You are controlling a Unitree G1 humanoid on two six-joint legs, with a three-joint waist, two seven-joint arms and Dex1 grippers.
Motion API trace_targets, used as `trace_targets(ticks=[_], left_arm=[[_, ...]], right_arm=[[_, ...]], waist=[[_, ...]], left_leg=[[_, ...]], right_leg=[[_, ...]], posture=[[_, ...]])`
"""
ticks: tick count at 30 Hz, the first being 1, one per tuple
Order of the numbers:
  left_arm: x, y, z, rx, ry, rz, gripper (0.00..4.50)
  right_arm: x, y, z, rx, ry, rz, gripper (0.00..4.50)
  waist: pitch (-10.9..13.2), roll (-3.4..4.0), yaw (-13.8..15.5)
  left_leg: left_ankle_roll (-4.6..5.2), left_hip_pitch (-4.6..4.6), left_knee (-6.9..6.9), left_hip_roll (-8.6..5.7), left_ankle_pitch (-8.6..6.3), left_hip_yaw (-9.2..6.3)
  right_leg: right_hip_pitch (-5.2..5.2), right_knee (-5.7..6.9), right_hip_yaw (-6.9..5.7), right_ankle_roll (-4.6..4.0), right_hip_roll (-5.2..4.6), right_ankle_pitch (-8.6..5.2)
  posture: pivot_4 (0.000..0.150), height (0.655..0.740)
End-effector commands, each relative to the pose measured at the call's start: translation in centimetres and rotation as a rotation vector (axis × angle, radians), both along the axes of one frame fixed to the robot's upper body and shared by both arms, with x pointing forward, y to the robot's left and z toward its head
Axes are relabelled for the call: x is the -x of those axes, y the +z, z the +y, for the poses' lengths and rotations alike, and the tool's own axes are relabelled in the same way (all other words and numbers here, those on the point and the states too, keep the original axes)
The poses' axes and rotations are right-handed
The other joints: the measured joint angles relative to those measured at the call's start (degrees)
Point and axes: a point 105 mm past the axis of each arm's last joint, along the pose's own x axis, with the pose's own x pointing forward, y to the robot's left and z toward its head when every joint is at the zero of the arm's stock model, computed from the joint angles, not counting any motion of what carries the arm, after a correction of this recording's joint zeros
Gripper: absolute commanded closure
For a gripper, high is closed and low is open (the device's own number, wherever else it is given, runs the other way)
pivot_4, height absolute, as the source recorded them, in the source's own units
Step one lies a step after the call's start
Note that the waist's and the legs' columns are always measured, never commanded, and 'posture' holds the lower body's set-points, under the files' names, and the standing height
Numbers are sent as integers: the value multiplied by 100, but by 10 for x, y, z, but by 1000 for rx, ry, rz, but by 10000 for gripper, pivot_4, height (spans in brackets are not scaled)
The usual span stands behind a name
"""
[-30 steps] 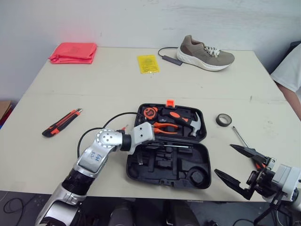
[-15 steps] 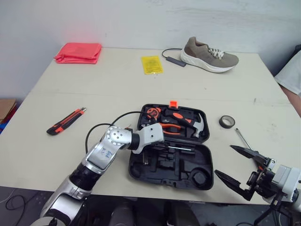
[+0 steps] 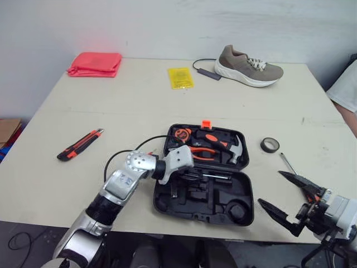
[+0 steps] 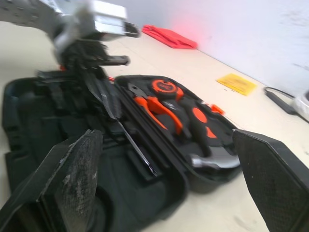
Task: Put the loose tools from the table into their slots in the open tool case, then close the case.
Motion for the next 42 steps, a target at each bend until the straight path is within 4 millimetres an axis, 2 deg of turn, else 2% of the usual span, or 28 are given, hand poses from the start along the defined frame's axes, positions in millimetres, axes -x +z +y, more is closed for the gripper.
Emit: trace_targets(ticks=[1,3,6,7,8,10,12,13,15,18,20,24,28,32,38,42], left_arm=[[6,35,31,120,-51,-109,43685],[5,42,60,152,-11,-127,43685],[-11,55,117,202,225,-162,35200],[-13,56,126,202,262,-167,30234],[-16,53,148,189,351,-179,25862],[-18,51,202,159,550,-215,16415],[-10,47,262,114,765,-226,6803],[-5,46,279,97,821,-232,2416],[14,39,328,48,983,-213,771],[51,33,386,-20,1188,-195,771],[71,31,411,-55,1291,-191,771],[94,33,439,-77,1432,-216,771],[93,34,438,-57,1418,-229,771],[70,40,413,0,1302,-254,771],[30,55,337,102,1007,-270,771],[11,70,259,152,715,-245,771]], right_arm=[[6,14,-17,13,-80,-46,0],[11,18,-32,32,-140,-45,0],[23,20,-61,84,-245,-31,0],[26,19,-65,93,-259,-27,0],[32,17,-75,111,-299,-19,0],[45,13,-97,139,-384,1,0],[61,9,-118,164,-473,22,0],[65,8,-124,170,-496,27,0],[78,4,-141,181,-576,41,0],[97,0,-165,181,-715,51,0],[109,-3,-176,174,-792,61,0],[128,-10,-185,169,-883,91,0],[130,-8,-187,137,-921,86,0],[105,3,-171,93,-870,31,0],[62,25,-128,23,-736,-19,0],[40,24,-97,-45,-657,116,0]], waist=[[4,-4,-21],[4,2,-64],[9,2,-118],[12,-2,-127],[13,-5,-131],[14,-4,-146],[21,-10,-176],[28,-21,-198],[36,-35,-223],[36,-37,-282],[36,-39,-290],[32,-43,-271],[32,-40,-271],[25,-31,-287],[26,-27,-289],[26,-31,-280]], left_leg=[[-3,1,0,2,2,-1],[-6,7,-5,3,3,-1],[-3,8,-12,0,2,-2],[0,8,-14,0,0,-2],[16,8,-15,1,-9,-3],[25,9,-16,0,-15,0],[25,11,-23,0,-18,4],[24,11,-27,3,-20,5],[17,12,-38,8,-24,3],[17,15,-44,7,-35,2],[-10,14,-57,6,-50,2],[-26,18,-94,1,-39,0],[-39,17,-111,1,-26,-4],[-44,17,-116,1,-23,-4],[-51,10,-116,0,-19,-1],[-58,7,-113,1,-14,1]], right_leg=[[0,1,-8,-1,-4,-1],[2,2,-13,-3,-5,-2],[4,0,-15,-3,-11,-2],[4,-2,-16,-3,-11,-2],[4,-3,-18,-3,-12,-2],[5,-8,-20,-2,-17,-1],[2,-10,-20,-2,-20,-2],[-1,-11,-23,-6,-20,-3],[-6,-12,-34,-17,-25,-9],[-7,-12,-37,-23,-42,-13],[-18,-12,-37,-32,-51,-18],[-41,-14,-44,-57,-65,-32],[-70,-7,-52,-67,-70,-37],[-72,1,-52,-61,-69,-33],[-49,7,-49,-57,-63,-31],[-50,14,-46,-56,-46,-31]], posture=[[1500,7400],[1500,7400],[1500,7400],[1500,7400],[1500,7400],[1500,7400],[1500,7400],[1500,7400],[1500,7400],[1500,7400],[1500,7400],[1500,7400],[1500,7400],[1500,7400],[1500,7400],[1500,7400]])
